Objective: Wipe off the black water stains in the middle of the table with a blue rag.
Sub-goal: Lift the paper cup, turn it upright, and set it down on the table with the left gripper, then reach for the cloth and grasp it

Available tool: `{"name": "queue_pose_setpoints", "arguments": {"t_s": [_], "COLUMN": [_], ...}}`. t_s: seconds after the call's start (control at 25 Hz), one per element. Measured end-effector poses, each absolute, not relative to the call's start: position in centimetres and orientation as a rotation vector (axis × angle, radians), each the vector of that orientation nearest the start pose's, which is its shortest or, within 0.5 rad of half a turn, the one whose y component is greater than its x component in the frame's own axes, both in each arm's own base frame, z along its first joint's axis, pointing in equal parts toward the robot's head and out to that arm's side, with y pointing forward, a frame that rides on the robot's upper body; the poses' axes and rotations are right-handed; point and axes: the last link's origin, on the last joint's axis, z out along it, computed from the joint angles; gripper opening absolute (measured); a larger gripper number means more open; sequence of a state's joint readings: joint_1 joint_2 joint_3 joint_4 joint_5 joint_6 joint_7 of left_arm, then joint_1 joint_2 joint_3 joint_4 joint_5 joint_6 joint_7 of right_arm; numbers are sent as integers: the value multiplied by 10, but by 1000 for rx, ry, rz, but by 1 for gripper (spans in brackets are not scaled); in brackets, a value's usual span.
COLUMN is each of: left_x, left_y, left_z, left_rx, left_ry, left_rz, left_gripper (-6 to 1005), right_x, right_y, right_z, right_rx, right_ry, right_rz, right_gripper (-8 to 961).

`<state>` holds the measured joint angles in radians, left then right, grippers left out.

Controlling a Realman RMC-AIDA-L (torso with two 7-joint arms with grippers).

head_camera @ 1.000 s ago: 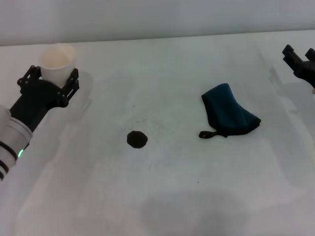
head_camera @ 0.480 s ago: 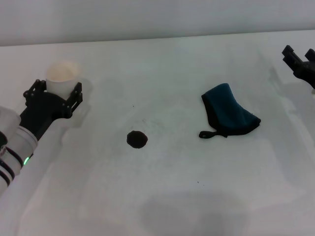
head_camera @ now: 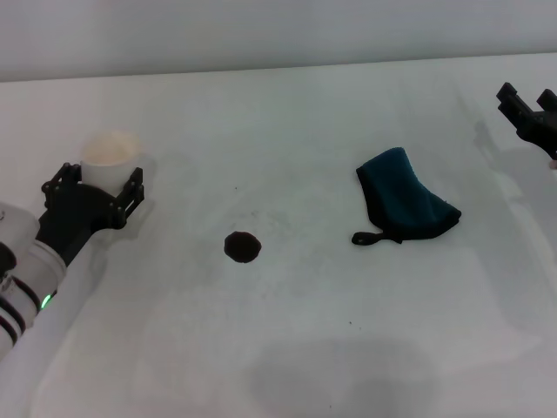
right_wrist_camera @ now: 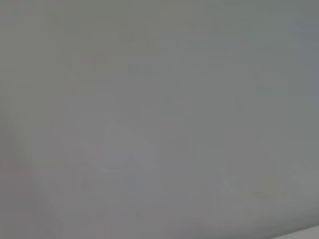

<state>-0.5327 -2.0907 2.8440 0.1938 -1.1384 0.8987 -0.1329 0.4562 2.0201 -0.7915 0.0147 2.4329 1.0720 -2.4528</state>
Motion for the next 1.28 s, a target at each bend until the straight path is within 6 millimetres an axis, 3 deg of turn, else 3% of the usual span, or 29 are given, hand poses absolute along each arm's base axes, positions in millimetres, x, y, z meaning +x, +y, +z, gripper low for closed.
{"name": "queue_pose_setpoints", "arguments": {"t_s": [0.84,1.28], "left_x": [-317,-324], "left_y": [314,286], "left_z": [-95,-98], "left_rx": [-1977,-1932], "left_ry": [-664,-699], "left_rz": [-500,-537], "left_gripper": [831,892], "right_x": [380,383], "right_y": [330,333], "right_z": [21,25], "right_rx": [-1499,-1459], "right_ry": [960,1069], "right_rz": [805,877], "right_gripper": [783,780]}}
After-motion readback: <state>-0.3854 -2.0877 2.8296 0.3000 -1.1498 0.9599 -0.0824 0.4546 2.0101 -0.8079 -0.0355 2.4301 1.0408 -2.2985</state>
